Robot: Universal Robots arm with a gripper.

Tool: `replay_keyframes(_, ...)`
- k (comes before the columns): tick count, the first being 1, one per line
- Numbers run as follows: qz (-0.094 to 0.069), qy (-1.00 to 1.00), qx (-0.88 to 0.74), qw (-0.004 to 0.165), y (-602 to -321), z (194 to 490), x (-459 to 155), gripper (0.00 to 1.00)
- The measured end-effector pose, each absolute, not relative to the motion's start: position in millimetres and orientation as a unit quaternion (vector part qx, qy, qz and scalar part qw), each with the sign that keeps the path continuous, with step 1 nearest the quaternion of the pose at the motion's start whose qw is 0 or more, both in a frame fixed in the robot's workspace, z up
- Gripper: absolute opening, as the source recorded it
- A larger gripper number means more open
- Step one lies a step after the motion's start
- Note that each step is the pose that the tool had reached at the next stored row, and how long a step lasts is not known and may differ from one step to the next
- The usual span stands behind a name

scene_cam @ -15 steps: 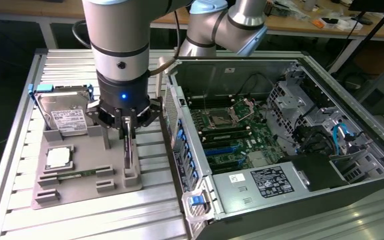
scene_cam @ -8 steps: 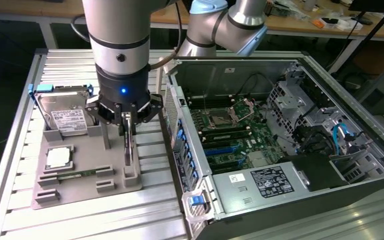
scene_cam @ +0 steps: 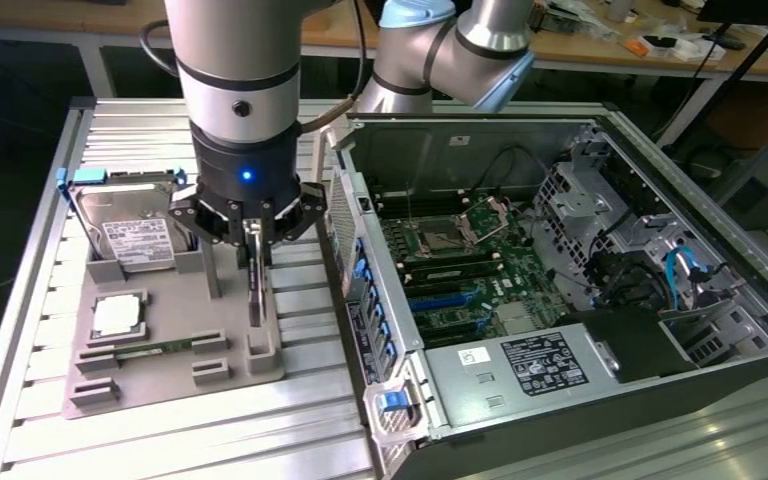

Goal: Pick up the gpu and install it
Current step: 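Pick up the gpu and move the gpu toward the slot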

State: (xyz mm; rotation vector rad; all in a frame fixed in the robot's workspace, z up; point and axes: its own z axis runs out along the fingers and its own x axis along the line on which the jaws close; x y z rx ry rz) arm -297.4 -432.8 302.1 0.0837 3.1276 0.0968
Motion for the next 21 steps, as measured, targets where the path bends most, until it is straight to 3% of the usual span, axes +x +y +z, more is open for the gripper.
replay_keyframes(12, 0.034, 0.999, 0.027, 0.006, -431.9, 315.0, -297.4, 0.27)
replay_keyframes(21, 0.034, 0.999, 0.027, 0.006, -431.9, 351.2, -297.3, 0.27)
